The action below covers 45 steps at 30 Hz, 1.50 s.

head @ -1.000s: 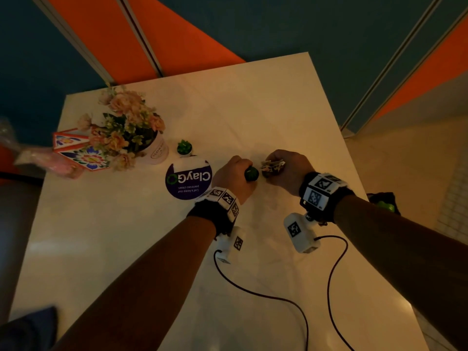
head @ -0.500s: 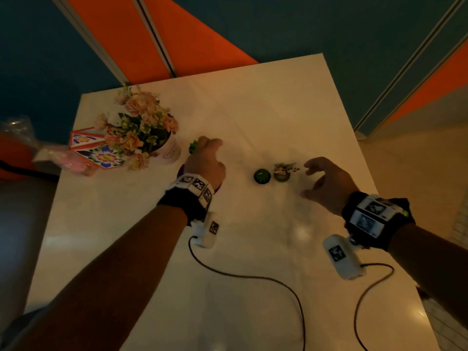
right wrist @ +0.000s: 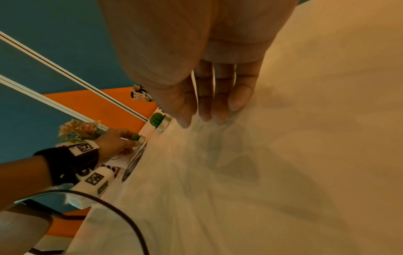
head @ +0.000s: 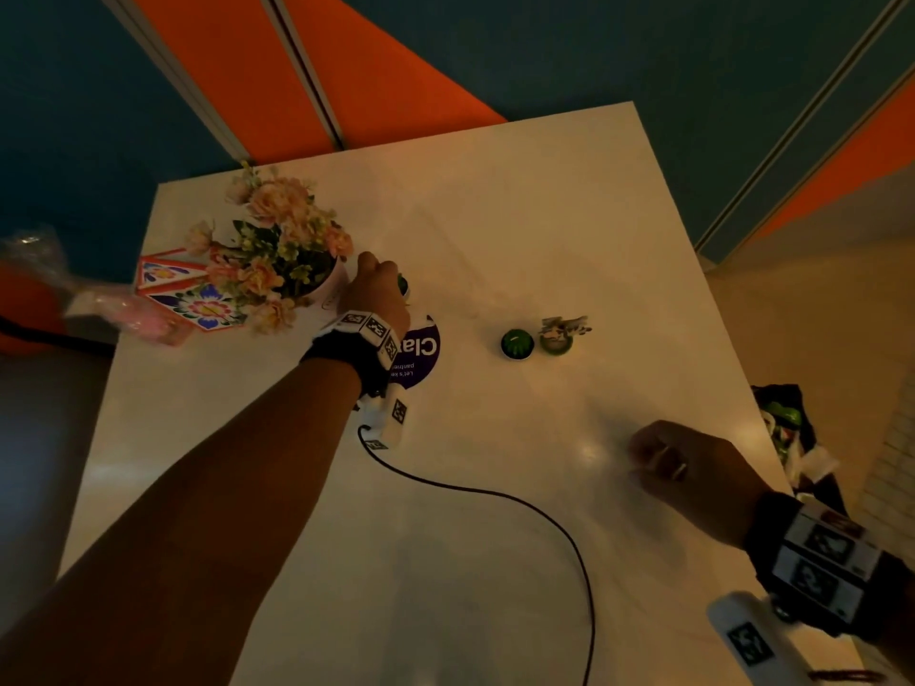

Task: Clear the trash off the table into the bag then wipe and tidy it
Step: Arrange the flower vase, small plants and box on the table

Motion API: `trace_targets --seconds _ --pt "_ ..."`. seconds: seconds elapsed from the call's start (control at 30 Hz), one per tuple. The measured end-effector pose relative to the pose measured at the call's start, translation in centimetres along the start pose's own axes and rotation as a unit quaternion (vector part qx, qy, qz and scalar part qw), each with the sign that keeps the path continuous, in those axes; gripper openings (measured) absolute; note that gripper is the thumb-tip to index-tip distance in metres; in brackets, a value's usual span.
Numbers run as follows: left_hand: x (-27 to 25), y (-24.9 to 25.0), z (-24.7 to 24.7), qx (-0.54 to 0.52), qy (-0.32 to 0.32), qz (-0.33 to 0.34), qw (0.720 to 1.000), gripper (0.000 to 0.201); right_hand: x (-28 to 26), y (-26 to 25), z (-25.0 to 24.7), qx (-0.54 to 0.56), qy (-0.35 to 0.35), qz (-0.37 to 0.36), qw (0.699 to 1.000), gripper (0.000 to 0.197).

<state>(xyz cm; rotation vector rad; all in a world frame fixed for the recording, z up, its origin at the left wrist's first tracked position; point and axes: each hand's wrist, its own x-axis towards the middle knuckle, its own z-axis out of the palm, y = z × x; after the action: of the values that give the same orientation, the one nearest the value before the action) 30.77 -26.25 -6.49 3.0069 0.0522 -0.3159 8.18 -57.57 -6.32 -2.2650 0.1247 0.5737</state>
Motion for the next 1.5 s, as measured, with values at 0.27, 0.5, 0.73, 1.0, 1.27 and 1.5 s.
trace_targets --seconds 0.27,0.5,0.73,1.0,1.27,1.5 --pt "0.4 -0.5 0.3 -0.037 0.015 0.014 0.999 0.03 0.7 -2.5 -0.1 0.027 0.011 -0.061 0.998 0.017" --pt "-3.7 2.2 0.5 -0.099 -0.013 0.154 0.983 0.031 1.3 -3.0 0.8 0.019 0.006 -0.064 0.998 0.017" --pt "-6.5 4.5 2.4 -0.098 -0.069 0.19 0.975 0.044 0.0 -1.8 1.8 0.045 0.004 -0.045 0.998 0.012" --pt "-6.7 4.4 2.5 -0.105 -0.059 0.175 0.977 0.04 -0.5 -1.9 2.2 0.045 0.001 -0.032 0.998 0.014" --pt "-6.9 4.1 2.7 -0.123 -0.053 0.191 0.972 0.037 0.1 -4.5 2.0 0.037 -0.003 -0.051 0.998 0.014" --pt "-7.6 0.1 -0.3 -0.155 -0.03 0.124 0.98 0.049 2.6 -10.5 1.6 0.039 0.034 -0.101 0.994 0.015"
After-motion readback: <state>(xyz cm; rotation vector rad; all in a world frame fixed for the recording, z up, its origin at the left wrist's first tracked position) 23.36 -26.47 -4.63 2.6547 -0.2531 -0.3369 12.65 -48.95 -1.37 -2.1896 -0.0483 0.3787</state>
